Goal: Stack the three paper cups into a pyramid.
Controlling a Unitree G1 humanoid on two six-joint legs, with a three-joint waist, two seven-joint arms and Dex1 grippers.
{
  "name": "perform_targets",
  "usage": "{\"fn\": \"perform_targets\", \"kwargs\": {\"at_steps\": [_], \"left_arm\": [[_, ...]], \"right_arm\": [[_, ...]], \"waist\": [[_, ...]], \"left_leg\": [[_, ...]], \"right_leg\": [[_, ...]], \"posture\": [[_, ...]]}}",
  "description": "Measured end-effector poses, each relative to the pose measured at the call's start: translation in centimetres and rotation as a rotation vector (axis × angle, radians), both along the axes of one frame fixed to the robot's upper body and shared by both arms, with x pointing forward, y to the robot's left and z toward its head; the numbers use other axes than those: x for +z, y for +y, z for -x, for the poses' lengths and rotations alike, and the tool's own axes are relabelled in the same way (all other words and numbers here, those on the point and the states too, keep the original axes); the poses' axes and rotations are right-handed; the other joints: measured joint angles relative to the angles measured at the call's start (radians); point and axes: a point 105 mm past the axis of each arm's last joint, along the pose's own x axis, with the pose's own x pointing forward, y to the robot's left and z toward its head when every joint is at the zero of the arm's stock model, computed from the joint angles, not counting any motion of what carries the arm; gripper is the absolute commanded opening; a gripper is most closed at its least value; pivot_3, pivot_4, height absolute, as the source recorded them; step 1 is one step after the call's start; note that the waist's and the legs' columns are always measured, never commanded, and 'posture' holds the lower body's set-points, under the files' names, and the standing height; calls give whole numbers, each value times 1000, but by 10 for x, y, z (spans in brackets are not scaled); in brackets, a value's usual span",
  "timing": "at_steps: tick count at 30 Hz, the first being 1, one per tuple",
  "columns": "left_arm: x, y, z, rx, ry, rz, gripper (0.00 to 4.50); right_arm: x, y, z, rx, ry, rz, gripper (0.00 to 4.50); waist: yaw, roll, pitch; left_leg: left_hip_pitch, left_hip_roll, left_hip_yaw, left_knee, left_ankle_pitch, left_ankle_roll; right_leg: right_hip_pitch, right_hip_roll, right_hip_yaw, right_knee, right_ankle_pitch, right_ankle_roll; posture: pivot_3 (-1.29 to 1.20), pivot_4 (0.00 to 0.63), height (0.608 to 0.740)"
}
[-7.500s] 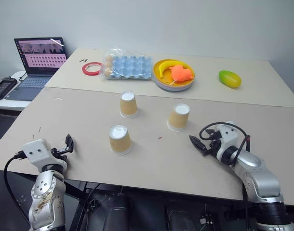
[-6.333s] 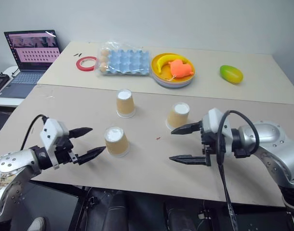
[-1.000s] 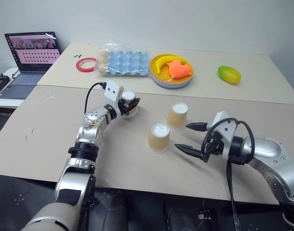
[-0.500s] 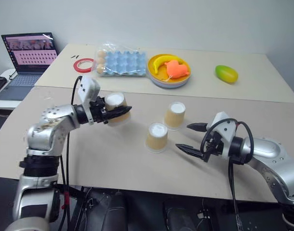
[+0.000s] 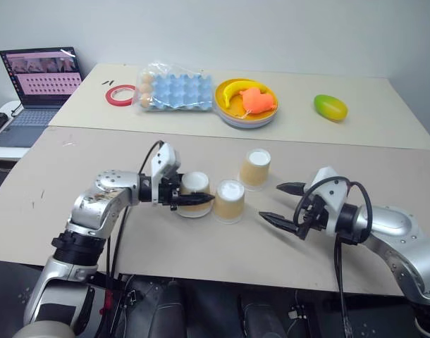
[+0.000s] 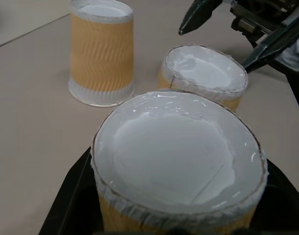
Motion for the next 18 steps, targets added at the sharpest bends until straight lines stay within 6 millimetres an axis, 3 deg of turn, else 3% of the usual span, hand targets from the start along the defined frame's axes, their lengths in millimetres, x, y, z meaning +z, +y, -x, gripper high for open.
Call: {"fn": "perform_targets", "kwargs": {"at_steps": [6,11,18], "left_arm": [[-4,-3,2,-24,-9,-22,2439],[-5,-3,1,-35,-21,-19,4452],[-6,-3,-1,-26,-51,-33,4452]], "right_arm": [[2,-2,2,-13,-13,2,4500],[2,-3,1,-31,-11,3,4500],[1,-4,1,-29,-7,5,4500]], "waist": [[1,0,0],[1,0,0],[1,0,0]], "left_leg": [[0,0,0,0,0,0],[0,0,0,0,0,0],[0,0,0,0,0,0]], "right_leg": [[0,0,0,0,0,0],[0,0,0,0,0,0],[0,0,0,0,0,0]], "posture": [[0,150,645],[0,150,645],[0,150,645]]}}
